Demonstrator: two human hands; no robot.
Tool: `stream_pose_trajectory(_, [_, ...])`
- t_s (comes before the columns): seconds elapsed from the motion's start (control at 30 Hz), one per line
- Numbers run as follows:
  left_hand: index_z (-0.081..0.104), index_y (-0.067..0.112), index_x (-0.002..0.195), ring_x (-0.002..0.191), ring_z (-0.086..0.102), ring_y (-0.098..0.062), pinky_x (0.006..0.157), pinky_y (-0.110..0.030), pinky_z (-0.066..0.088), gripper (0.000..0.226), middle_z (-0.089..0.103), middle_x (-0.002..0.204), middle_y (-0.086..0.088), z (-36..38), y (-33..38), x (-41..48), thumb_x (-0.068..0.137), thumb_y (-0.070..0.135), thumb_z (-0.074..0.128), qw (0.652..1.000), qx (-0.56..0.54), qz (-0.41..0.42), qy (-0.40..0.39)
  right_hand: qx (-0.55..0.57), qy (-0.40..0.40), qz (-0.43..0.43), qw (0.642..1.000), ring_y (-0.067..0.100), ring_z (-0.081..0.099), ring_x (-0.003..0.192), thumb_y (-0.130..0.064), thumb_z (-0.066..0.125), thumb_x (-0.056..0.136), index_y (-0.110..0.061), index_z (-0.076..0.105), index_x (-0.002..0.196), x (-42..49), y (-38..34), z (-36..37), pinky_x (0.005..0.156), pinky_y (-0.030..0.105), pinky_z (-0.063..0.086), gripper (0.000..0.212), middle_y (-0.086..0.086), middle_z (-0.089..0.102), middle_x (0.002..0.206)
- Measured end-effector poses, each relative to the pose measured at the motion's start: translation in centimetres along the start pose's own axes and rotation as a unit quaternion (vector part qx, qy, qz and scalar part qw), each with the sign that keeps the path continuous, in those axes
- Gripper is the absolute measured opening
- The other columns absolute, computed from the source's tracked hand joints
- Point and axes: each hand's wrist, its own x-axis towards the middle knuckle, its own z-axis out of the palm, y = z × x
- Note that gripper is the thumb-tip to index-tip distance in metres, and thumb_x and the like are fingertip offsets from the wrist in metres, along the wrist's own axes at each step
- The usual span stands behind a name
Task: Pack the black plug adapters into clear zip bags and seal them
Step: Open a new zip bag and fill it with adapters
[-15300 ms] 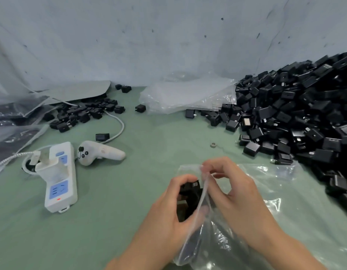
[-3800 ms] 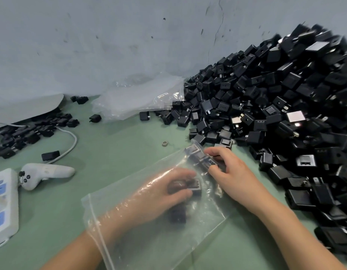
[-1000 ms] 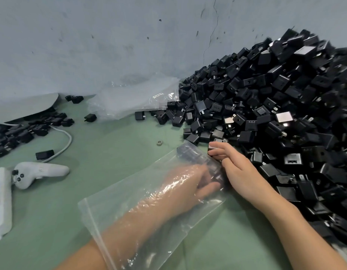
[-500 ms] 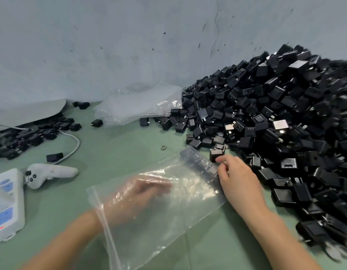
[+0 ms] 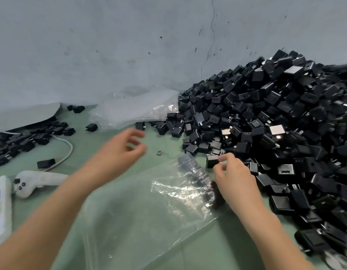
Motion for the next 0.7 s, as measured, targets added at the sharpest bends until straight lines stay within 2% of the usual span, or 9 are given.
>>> stream_pose_trajectory(0.07, [0.047,0.036,0.134,0.107,0.059,-0.009,0.094,-0.029,0.047,0.046,0.052,0.132,0.005,4.2,3.7,3.6,0.092,0.037,0.065,0.991,0.080,0.058,-0.085,0.003,-0.006,-0.004,1.000,0.025,0.060,0.093,-0.034,0.045,0.101,-0.023,0.046,0.126,0.7,0.4,0.1,0.084,0.044,0.050,0.027,0.001,0.056,0.119])
stream_pose_trajectory(0.13, [0.025,0.032,0.152,0.128,0.046,-0.025,0.109,-0.041,0.040,0.073,0.031,0.152,-0.006,8.1,5.9,6.6,0.092,0.038,0.065,0.968,0.171,0.075,-0.165,-0.013,-0.029,-0.010,0.999,0.026,0.061,0.095,-0.042,0.052,0.099,-0.024,0.038,0.138,1.5,1.0,0.2,0.083,0.044,0.052,0.045,0.003,0.048,0.130])
stream_pose_trajectory(0.23, [0.004,0.032,0.158,0.142,0.029,-0.036,0.114,-0.052,0.034,0.095,0.006,0.163,-0.009,12.1,6.2,10.2,0.089,0.044,0.067,0.946,0.226,0.050,-0.227,-0.049,-0.064,-0.019,0.997,0.024,0.064,0.095,-0.048,0.058,0.096,-0.026,0.022,0.152,2.7,1.7,0.3,0.080,0.040,0.054,0.070,0.003,0.036,0.143])
stream_pose_trajectory(0.37, [-0.004,0.034,0.157,0.151,0.007,-0.036,0.119,-0.056,0.023,0.103,-0.012,0.164,-0.010,15.1,5.3,12.9,0.085,0.056,0.067,0.948,0.209,0.019,-0.239,-0.082,-0.061,-0.054,0.993,0.024,0.064,0.104,-0.045,0.052,0.100,-0.025,0.013,0.156,3.7,2.0,0.5,0.079,0.039,0.055,0.071,0.002,0.037,0.147])
stream_pose_trajectory(0.43, [0.001,0.036,0.156,0.149,0.012,-0.038,0.118,-0.055,0.024,0.100,-0.007,0.164,-0.011,15.8,5.0,13.8,0.084,0.058,0.065,0.951,0.218,0.033,-0.218,-0.083,-0.056,-0.069,0.993,0.024,0.065,0.102,-0.042,0.051,0.102,-0.024,0.014,0.155,4.2,2.0,0.9,0.077,0.038,0.055,0.067,0.003,0.038,0.144])
stream_pose_trajectory(0.5, [0.011,0.036,0.154,0.144,0.024,-0.037,0.116,-0.054,0.027,0.093,0.008,0.159,-0.011,16.2,4.4,14.0,0.082,0.060,0.065,0.956,0.222,0.056,-0.183,-0.086,-0.053,-0.069,0.993,0.025,0.066,0.095,-0.039,0.050,0.103,-0.023,0.015,0.154,4.6,1.9,1.2,0.070,0.033,0.051,0.064,0.005,0.037,0.141])
stream_pose_trajectory(0.6, [0.027,0.036,0.144,0.131,0.039,-0.032,0.107,-0.048,0.038,0.076,0.030,0.142,-0.008,16.5,3.7,13.5,0.081,0.058,0.064,0.965,0.197,0.108,-0.132,-0.093,-0.052,-0.061,0.992,0.026,0.066,0.094,-0.037,0.050,0.103,-0.021,0.014,0.155,4.7,1.7,1.4,0.065,0.030,0.044,0.065,0.007,0.035,0.142])
stream_pose_trajectory(0.7, [0.037,0.037,0.137,0.120,0.046,-0.029,0.097,-0.046,0.047,0.060,0.036,0.133,-0.006,16.7,3.4,13.2,0.084,0.056,0.059,0.964,0.209,0.136,-0.089,-0.096,-0.053,-0.060,0.992,0.026,0.066,0.096,-0.037,0.049,0.103,-0.021,0.012,0.156,4.7,1.7,1.4,0.064,0.029,0.041,0.067,0.007,0.034,0.145])
